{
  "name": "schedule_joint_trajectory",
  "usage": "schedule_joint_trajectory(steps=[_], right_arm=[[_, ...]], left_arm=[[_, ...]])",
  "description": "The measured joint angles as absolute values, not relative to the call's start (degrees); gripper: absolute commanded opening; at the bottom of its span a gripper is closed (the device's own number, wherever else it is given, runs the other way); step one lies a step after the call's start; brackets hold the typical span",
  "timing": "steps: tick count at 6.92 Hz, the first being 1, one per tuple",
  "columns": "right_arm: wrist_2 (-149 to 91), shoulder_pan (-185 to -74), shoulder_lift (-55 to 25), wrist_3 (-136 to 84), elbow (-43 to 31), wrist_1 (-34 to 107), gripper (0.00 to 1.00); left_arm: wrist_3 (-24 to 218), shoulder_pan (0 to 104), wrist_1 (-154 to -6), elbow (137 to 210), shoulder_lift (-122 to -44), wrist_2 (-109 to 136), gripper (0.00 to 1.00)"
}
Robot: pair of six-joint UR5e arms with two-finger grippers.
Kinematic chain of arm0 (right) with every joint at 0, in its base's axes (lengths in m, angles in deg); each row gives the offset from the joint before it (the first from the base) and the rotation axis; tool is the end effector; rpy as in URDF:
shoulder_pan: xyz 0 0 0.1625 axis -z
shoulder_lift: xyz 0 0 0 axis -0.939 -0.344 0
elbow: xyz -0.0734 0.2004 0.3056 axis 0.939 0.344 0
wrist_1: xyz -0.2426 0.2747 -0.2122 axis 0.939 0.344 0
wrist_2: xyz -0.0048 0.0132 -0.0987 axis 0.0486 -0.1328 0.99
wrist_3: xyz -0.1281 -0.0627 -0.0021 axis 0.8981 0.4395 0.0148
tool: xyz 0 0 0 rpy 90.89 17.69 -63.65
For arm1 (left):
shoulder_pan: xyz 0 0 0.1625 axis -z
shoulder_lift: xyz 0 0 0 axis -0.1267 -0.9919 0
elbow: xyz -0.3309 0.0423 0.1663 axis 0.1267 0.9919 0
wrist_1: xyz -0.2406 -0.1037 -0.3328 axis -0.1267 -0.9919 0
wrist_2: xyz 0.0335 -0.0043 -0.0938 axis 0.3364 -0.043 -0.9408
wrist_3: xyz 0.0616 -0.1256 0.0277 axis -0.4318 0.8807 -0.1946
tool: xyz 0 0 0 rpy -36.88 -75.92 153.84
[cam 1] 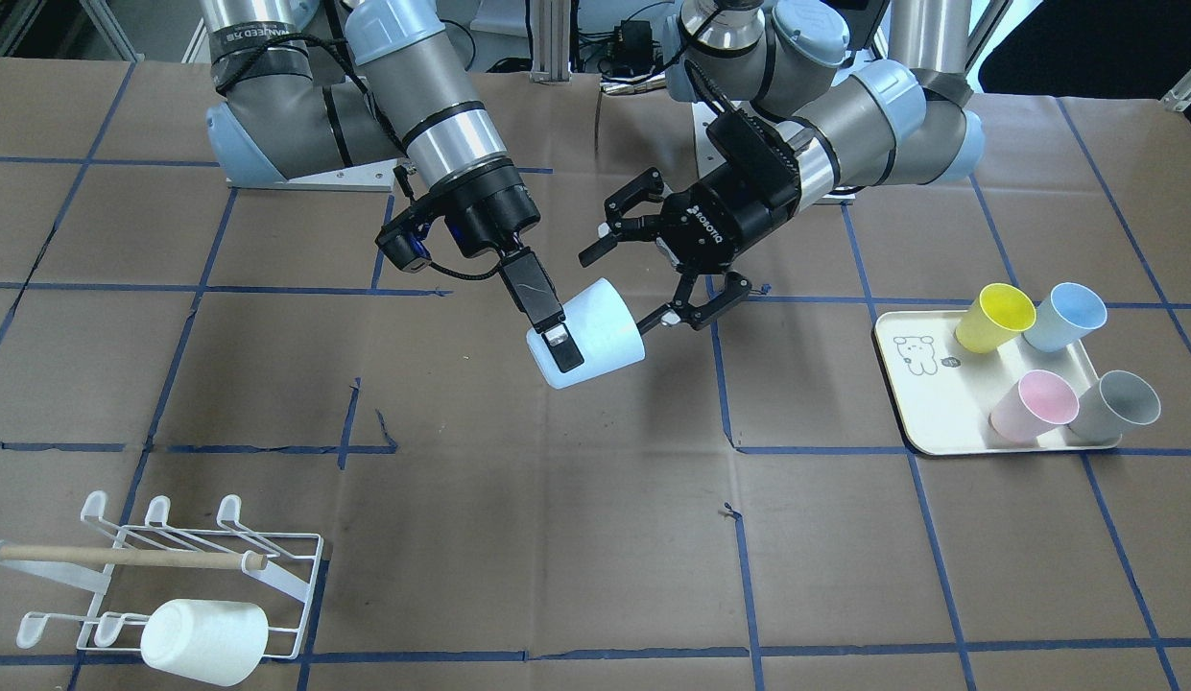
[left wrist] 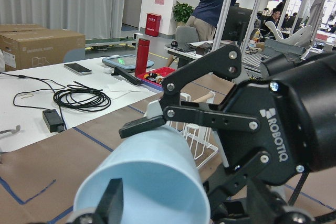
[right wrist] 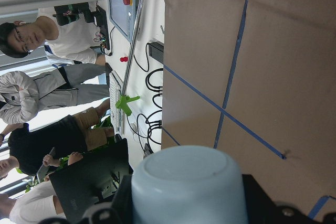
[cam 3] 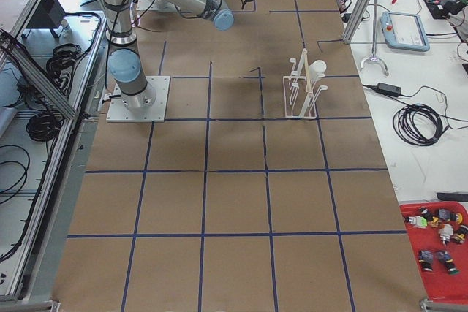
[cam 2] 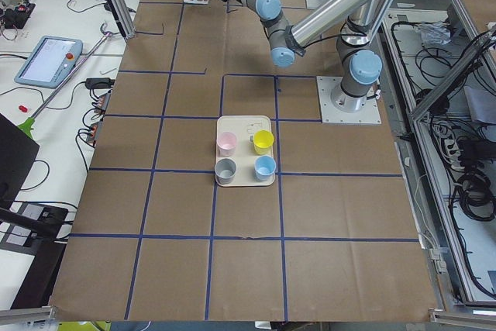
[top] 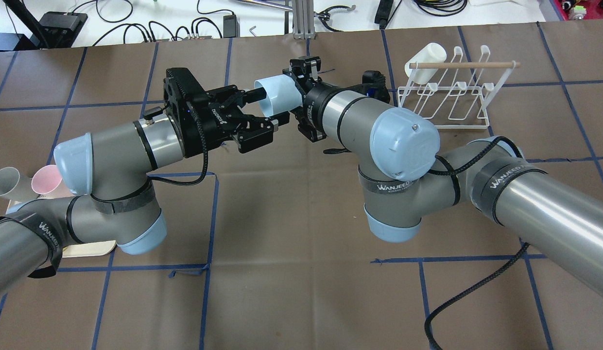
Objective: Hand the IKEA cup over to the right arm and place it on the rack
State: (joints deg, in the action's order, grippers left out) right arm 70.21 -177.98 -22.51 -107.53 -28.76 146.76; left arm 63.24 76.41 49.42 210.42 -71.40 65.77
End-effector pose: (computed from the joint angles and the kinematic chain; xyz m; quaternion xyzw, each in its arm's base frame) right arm 0.3350 -0.4866 0.2914 0.5104 0.7016 -0.1688 0.4677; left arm -0.2053 -0.4714 0.2876 -0.3195 -0.7318 0.5021 0.3321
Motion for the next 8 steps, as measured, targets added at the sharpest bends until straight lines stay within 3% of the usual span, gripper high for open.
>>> schedule_joint_trajectory(steps=[4,8], right_arm=[[70.92,-171.53,-21.79,-104.47,-27.39,146.87,0.05],[73.18,-161.02,-21.36,-69.5,-24.62,146.78,0.05]], left_arm=[[71.92,68.41,42.13,205.6,-70.71,76.95,0.93],[75.71,75.72,-8.06,181.81,-71.15,108.35,0.99]])
